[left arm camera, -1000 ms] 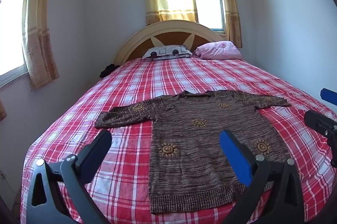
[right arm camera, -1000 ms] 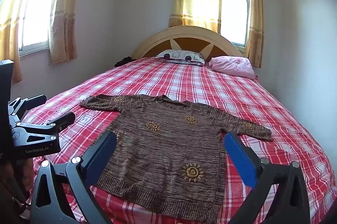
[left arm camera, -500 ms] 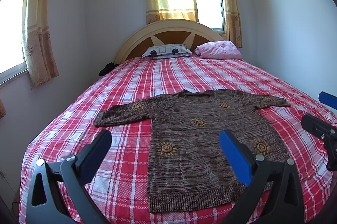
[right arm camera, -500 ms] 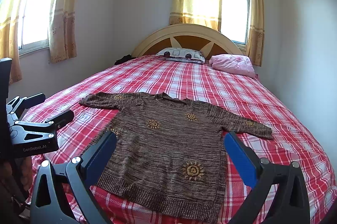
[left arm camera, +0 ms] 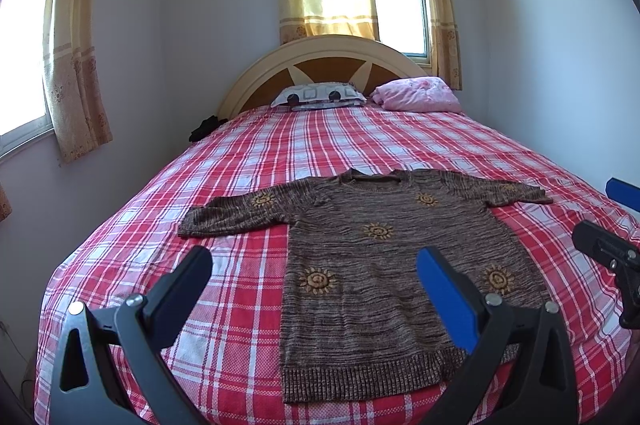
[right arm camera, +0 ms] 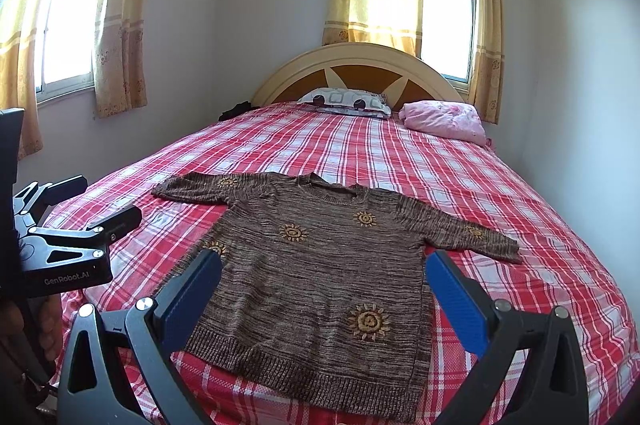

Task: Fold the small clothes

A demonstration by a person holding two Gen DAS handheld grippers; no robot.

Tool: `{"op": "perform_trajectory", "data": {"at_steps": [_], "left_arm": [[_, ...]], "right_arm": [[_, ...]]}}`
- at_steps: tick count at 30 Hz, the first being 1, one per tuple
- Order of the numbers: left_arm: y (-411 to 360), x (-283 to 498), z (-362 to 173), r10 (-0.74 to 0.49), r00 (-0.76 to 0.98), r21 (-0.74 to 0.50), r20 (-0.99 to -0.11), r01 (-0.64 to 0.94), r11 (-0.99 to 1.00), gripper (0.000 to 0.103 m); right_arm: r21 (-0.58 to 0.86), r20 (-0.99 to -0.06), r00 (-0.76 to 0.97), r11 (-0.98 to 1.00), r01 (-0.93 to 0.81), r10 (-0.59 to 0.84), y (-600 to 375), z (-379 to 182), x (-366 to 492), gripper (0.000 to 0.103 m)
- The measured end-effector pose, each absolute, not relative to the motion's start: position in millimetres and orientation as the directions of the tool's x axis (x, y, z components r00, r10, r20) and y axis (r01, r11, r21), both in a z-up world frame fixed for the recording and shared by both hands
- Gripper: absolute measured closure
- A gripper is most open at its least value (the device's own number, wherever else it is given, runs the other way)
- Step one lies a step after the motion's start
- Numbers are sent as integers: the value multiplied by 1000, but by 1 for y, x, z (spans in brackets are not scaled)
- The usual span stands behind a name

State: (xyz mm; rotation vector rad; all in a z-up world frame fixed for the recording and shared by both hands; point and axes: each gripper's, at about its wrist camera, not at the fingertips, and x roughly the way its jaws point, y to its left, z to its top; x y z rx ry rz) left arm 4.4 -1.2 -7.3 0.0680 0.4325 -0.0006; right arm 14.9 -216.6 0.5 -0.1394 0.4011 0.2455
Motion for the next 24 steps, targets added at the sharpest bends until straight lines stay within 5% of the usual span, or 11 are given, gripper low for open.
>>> {"op": "perform_trajectory", "data": {"at_steps": [24], "left_arm": [[3,6,-14,18,902,57,-431,7,998,0]], "right_arm": [[-90,-414,886,959,-269,210,-213,-2,15,1]]}}
